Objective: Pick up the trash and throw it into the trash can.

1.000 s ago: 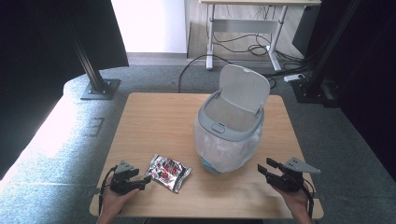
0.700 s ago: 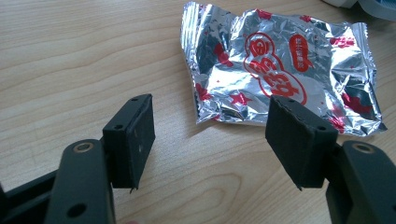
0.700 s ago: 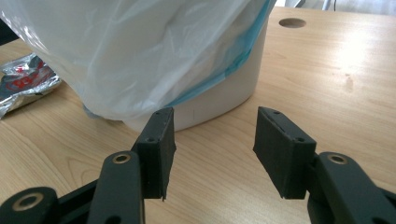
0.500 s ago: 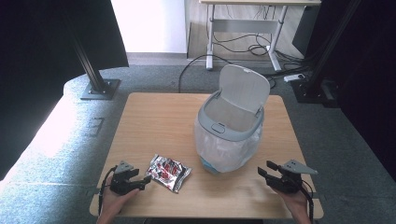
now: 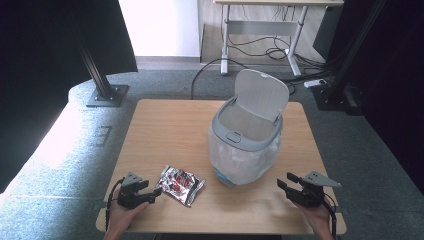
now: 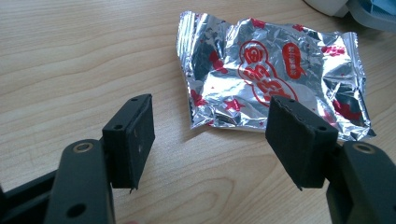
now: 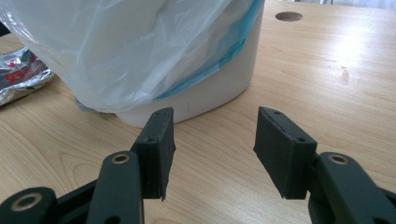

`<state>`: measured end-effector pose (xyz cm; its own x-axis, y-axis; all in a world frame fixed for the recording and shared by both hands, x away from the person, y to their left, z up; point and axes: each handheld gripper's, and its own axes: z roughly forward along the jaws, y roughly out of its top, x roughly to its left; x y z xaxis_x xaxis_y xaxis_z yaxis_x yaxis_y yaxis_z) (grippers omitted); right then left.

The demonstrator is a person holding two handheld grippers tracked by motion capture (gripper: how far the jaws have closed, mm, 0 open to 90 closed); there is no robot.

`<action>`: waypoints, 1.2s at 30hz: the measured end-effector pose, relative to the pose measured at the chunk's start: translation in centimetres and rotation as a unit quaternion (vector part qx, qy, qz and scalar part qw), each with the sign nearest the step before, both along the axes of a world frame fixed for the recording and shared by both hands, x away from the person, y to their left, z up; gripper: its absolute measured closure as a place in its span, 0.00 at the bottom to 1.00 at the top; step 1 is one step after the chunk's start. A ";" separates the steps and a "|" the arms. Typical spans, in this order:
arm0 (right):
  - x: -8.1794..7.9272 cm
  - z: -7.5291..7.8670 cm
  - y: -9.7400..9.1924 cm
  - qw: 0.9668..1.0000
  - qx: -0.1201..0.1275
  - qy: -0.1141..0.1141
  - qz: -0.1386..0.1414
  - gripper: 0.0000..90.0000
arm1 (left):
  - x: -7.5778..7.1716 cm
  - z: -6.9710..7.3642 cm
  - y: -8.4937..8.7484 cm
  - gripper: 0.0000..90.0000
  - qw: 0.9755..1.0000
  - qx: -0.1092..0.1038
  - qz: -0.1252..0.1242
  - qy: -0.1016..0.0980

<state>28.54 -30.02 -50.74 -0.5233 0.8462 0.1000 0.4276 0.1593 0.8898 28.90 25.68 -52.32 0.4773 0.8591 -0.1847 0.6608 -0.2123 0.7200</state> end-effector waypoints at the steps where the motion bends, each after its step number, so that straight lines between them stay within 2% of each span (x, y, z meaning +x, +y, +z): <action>1: 0.0 0.0 0.0 1.000 0.000 0.001 0.000 0.52 | 0.0 0.0 -0.1 0.37 1.000 0.000 -0.001 0.001; 5: 0.0 -0.2 -0.1 1.000 -0.001 0.003 -0.001 0.52 | 0.2 -0.1 -0.3 0.37 1.000 0.001 -0.002 0.003; 11: 0.1 -0.5 0.3 1.000 -0.008 0.009 0.001 0.52 | 1.3 -0.6 -1.3 0.37 1.000 0.011 -0.008 0.013; 18: 0.0 -0.5 0.7 1.000 -0.009 0.010 0.004 0.52 | 2.4 -1.6 -1.9 0.40 0.999 0.027 0.007 0.021; 19: 0.0 -0.6 0.7 1.000 -0.011 0.010 0.005 0.52 | 2.3 -1.7 -2.0 0.42 0.999 0.030 0.009 0.015; 23: -0.1 -0.6 0.7 1.000 -0.013 0.009 0.002 0.52 | 2.1 -1.7 -2.0 0.49 0.999 0.032 0.010 0.012; 26: -0.1 -0.5 0.5 1.000 -0.011 0.007 -0.002 0.52 | 1.7 -1.8 -2.2 0.58 0.998 0.054 0.008 -0.004; 27: -0.1 -0.5 0.5 1.000 -0.011 0.007 -0.002 0.52 | 1.7 -1.8 -2.2 0.62 0.998 0.054 0.008 -0.004; 32: -0.1 -0.4 0.2 1.000 -0.006 0.003 -0.010 0.52 | 1.2 -1.8 -2.8 0.73 0.996 0.089 0.007 -0.022; 36: -0.1 -0.4 0.1 1.000 -0.006 0.003 -0.013 0.52 | 1.2 -1.8 -2.9 0.78 0.996 0.090 0.007 -0.022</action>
<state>28.40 -29.87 -51.10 -0.5014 0.8602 0.0930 0.4364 0.1586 0.8856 30.07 22.77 -54.14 0.4697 0.8828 -0.0060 0.6332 -0.3322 0.6990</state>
